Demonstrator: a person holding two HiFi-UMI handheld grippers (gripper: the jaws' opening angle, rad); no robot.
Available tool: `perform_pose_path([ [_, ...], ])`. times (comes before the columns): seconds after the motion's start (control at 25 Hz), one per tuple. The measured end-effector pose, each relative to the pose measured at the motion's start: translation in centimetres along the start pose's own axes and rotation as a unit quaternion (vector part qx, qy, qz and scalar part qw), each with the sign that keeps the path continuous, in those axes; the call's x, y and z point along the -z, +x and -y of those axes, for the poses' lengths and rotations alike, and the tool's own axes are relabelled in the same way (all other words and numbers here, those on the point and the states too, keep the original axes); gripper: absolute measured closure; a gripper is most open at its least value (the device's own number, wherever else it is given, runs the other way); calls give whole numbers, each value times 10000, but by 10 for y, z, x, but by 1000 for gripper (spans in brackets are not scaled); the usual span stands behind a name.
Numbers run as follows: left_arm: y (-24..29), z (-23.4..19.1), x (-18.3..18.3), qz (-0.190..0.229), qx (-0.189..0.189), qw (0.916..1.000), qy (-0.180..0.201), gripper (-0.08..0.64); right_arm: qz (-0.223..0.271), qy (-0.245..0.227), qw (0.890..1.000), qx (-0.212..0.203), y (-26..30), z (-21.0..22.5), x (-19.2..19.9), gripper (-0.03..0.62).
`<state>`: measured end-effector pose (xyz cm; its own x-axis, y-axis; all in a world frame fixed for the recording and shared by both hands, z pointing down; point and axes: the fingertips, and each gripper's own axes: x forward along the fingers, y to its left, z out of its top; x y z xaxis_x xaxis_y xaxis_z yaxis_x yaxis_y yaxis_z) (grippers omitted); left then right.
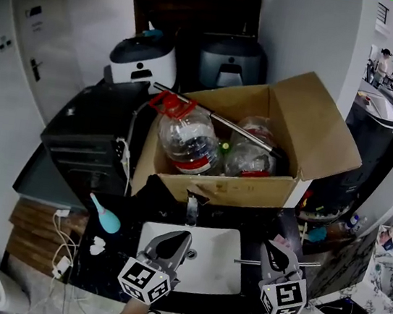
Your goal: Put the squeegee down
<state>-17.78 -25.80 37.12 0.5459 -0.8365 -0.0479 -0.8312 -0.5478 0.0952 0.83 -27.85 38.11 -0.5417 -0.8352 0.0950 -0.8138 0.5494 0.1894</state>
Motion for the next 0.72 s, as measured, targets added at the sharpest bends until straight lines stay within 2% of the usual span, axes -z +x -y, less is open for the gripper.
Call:
perform_pose_path([
  [0.24, -1, 2, 8, -90, 10, 9999, -53, 545, -126, 54, 9999, -96, -3, -5, 10, 591],
  [0.48, -7, 2, 19, -208, -30, 9997, -155, 545, -117, 313, 9993, -188, -5, -10, 14, 591],
  [0.72, -8, 3, 22, -240, -13, 9996, -178, 545, -80, 294, 9995, 52, -12, -4, 17, 591],
])
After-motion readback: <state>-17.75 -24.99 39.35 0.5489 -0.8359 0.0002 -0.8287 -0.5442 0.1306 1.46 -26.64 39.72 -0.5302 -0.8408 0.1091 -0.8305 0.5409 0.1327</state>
